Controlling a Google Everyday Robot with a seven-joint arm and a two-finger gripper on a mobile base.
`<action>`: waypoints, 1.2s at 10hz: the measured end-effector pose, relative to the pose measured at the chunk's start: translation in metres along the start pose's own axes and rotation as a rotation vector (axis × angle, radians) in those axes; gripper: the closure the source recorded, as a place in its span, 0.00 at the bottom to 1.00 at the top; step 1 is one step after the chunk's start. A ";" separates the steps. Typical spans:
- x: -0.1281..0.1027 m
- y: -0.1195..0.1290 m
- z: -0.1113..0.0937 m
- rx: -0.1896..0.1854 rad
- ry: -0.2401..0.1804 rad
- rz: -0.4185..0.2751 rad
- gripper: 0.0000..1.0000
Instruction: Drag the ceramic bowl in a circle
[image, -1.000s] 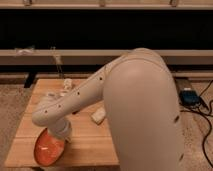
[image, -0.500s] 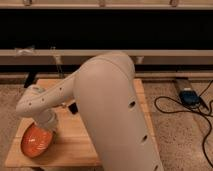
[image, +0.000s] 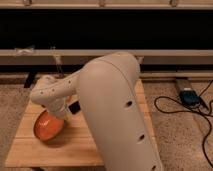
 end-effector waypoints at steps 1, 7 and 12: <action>0.000 0.014 0.001 -0.010 -0.003 0.027 0.70; -0.050 0.025 0.005 0.010 -0.048 0.030 0.20; -0.054 0.006 0.004 0.030 -0.054 -0.009 0.20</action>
